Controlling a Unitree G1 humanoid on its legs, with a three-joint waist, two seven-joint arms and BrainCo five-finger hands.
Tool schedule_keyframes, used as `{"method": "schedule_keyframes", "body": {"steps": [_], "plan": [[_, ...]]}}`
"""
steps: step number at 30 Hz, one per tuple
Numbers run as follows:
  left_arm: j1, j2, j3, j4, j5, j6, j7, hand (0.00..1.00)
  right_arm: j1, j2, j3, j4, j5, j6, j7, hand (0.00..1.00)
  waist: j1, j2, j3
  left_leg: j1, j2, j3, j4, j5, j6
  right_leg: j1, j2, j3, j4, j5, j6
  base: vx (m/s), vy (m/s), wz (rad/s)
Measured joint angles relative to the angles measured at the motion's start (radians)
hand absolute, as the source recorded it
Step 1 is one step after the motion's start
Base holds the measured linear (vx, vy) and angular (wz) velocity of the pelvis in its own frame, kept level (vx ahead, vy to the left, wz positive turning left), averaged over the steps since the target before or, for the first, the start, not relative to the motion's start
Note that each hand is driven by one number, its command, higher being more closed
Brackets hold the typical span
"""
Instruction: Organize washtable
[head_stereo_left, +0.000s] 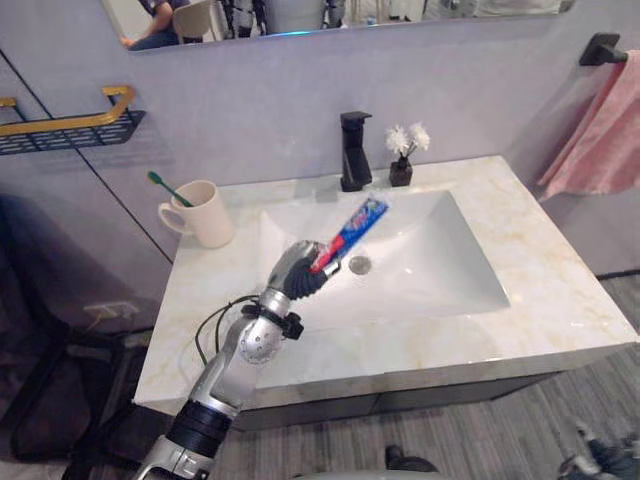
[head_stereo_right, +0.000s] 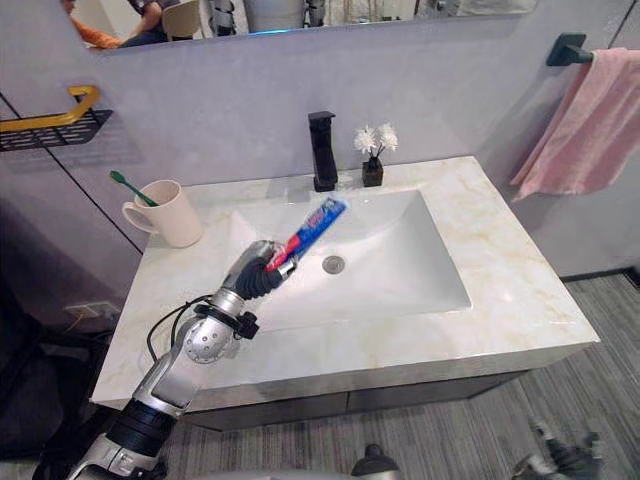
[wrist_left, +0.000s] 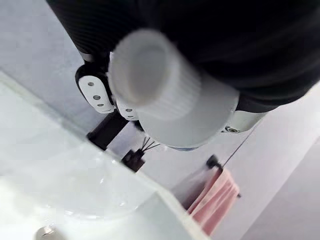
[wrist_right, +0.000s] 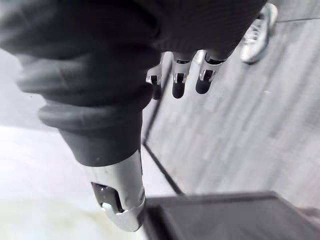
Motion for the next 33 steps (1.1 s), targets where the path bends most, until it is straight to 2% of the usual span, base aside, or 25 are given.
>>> {"method": "schedule_keyframes", "body": {"steps": [2,4,5,8,12,15,17,20,21,24,26,30,33], "plan": [[0.021,-0.019,0.027,-0.041,-0.02,-0.002,0.004,1.0,-0.003,-0.01,-0.008,-0.148,-0.002,-0.001,-0.017,0.0,0.001,-0.003,-0.001,0.0,0.002,0.011,0.013,-0.01,0.0,0.0,0.001,0.01,0.002,-0.001,0.001,-0.03,0.002,-0.18],[0.045,-0.039,0.075,-0.083,-0.026,-0.002,0.02,1.0,-0.045,-0.055,-0.004,-0.314,-0.007,-0.006,-0.038,0.0,0.003,-0.008,-0.005,0.0,0.002,0.016,0.015,-0.011,0.0,-0.01,0.003,0.02,0.01,-0.001,0.002,-0.04,-0.013,-0.13],[0.052,-0.041,0.087,-0.092,-0.033,-0.002,0.027,1.0,-0.063,-0.065,-0.001,-0.34,-0.009,-0.011,-0.044,0.0,0.004,-0.01,-0.006,-0.001,0.003,0.02,0.015,-0.011,0.0,-0.019,0.004,0.025,0.013,-0.001,0.002,-0.04,-0.008,-0.16],[0.066,-0.057,0.132,-0.125,-0.064,-0.002,0.054,1.0,-0.149,-0.129,0.065,-0.444,-0.017,-0.057,-0.064,0.0,0.026,-0.016,-0.011,0.0,0.002,0.029,0.018,-0.011,0.0,-0.02,0.009,0.034,0.015,0.0,0.002,-0.04,-0.019,-0.11],[0.079,-0.073,0.148,-0.185,-0.122,-0.003,0.105,1.0,-0.298,-0.258,0.32,-0.54,0.05,-0.135,-0.017,0.0,0.048,-0.032,-0.022,-0.003,0.002,0.028,0.021,-0.011,0.0,-0.027,0.012,0.034,0.016,0.002,0.001,-0.02,-0.01,0.0],[0.075,-0.076,0.143,-0.201,-0.144,-0.003,0.12,1.0,-0.451,-0.324,0.552,-0.553,0.119,-0.158,0.049,0.0,0.07,-0.036,-0.024,-0.008,0.001,0.014,0.025,-0.011,0.0,-0.016,0.01,0.024,0.016,0.004,0.003,0.01,-0.023,0.12],[0.061,-0.076,0.123,-0.201,-0.151,-0.003,0.135,1.0,-0.52,-0.324,0.677,-0.553,0.158,-0.158,0.081,0.0,0.091,-0.037,-0.025,-0.017,0.001,0.003,0.032,-0.011,0.0,-0.016,0.008,0.011,0.016,0.004,0.003,-0.01,-0.025,0.21],[0.031,-0.077,0.085,-0.203,-0.155,-0.003,0.155,1.0,-0.595,-0.312,0.86,-0.549,0.174,-0.13,0.114,0.0,0.119,-0.037,-0.026,-0.036,-0.002,-0.026,0.042,-0.009,0.002,-0.014,0.001,-0.022,0.016,0.004,0.003,-0.01,-0.03,0.3],[0.022,-0.077,0.066,-0.203,-0.163,-0.002,0.158,1.0,-0.625,-0.283,0.944,-0.547,0.174,-0.114,0.132,0.0,0.129,-0.037,-0.026,-0.038,-0.003,-0.037,0.043,-0.008,0.003,-0.01,-0.001,-0.033,0.016,0.004,0.003,0.0,-0.022,0.25],[0.001,-0.085,0.014,-0.203,-0.162,-0.002,0.173,1.0,-0.66,-0.211,1.063,-0.518,0.172,-0.084,0.156,0.0,0.139,-0.037,-0.026,-0.038,-0.01,-0.056,0.043,-0.006,0.006,0.0,-0.008,-0.057,0.017,0.003,0.003,-0.01,-0.012,0.19],[-0.004,-0.09,-0.014,-0.203,-0.162,-0.002,0.177,1.0,-0.669,-0.17,1.106,-0.498,0.172,-0.064,0.159,0.0,0.141,-0.037,-0.026,-0.04,-0.015,-0.065,0.041,-0.003,0.01,0.001,-0.012,-0.067,0.017,0.003,0.004,-0.02,0.001,0.18],[-0.021,-0.098,-0.073,-0.19,-0.161,0.0,0.195,1.0,-0.686,-0.092,1.161,-0.454,0.192,-0.054,0.147,0.0,0.14,-0.037,-0.027,-0.05,-0.021,-0.083,0.034,0.009,0.019,0.0,-0.022,-0.091,0.017,0.003,0.004,-0.04,-0.013,0.16],[-0.022,-0.098,-0.09,-0.187,-0.161,0.0,0.2,1.0,-0.706,-0.085,1.177,-0.449,0.205,-0.05,0.139,0.0,0.139,-0.038,-0.03,-0.049,-0.031,-0.096,0.011,0.028,0.02,-0.003,-0.025,-0.105,0.017,0.003,0.004,-0.05,-0.009,0.11]]}}
